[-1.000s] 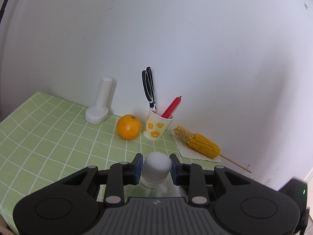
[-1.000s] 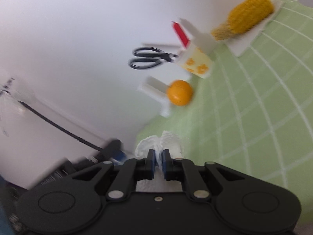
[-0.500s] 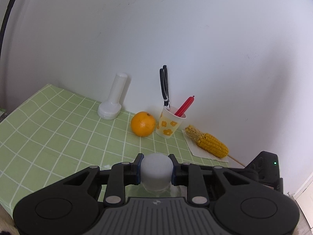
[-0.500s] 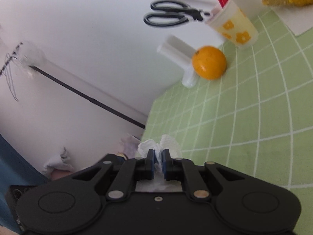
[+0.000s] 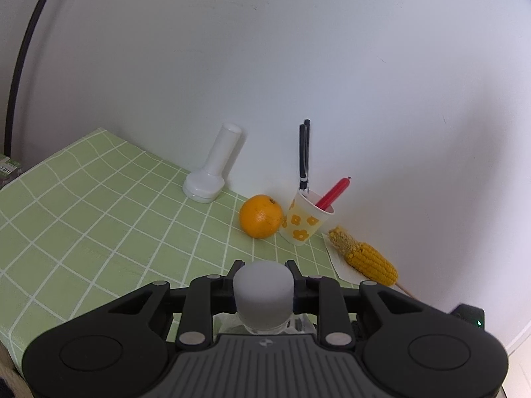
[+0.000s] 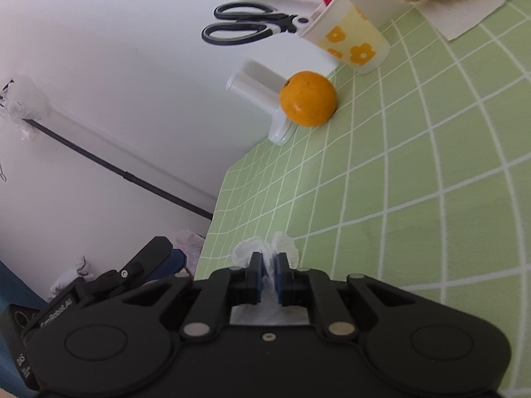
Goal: Clean container
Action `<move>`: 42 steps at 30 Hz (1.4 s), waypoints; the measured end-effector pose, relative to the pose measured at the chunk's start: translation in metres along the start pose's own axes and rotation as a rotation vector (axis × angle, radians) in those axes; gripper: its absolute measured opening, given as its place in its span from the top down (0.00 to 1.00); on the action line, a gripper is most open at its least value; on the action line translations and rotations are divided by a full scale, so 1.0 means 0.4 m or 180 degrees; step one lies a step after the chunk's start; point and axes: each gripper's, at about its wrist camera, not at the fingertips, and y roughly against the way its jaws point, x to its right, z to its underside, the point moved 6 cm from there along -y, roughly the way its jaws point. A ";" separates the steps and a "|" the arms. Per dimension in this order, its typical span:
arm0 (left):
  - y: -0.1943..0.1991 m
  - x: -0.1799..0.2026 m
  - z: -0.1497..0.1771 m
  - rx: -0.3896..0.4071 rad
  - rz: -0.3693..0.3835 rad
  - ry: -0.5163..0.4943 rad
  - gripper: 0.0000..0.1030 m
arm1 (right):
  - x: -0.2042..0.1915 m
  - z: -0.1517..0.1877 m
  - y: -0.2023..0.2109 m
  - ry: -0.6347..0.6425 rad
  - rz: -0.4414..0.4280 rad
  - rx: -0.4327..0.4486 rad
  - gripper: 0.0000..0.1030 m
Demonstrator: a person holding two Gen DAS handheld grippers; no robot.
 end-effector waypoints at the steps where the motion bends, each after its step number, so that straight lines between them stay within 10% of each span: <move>1: -0.001 -0.002 0.000 0.0028 -0.0004 0.0037 0.73 | 0.003 -0.002 0.008 -0.0023 0.0005 0.0025 0.92; 18: -0.103 -0.114 -0.028 0.0157 -0.0120 0.1032 0.74 | 0.038 -0.053 0.091 -0.0373 0.0217 0.0689 0.92; 42: -0.150 -0.226 0.020 0.0209 -0.0333 0.1577 0.73 | 0.013 0.086 0.043 -0.1021 0.0415 0.0513 0.92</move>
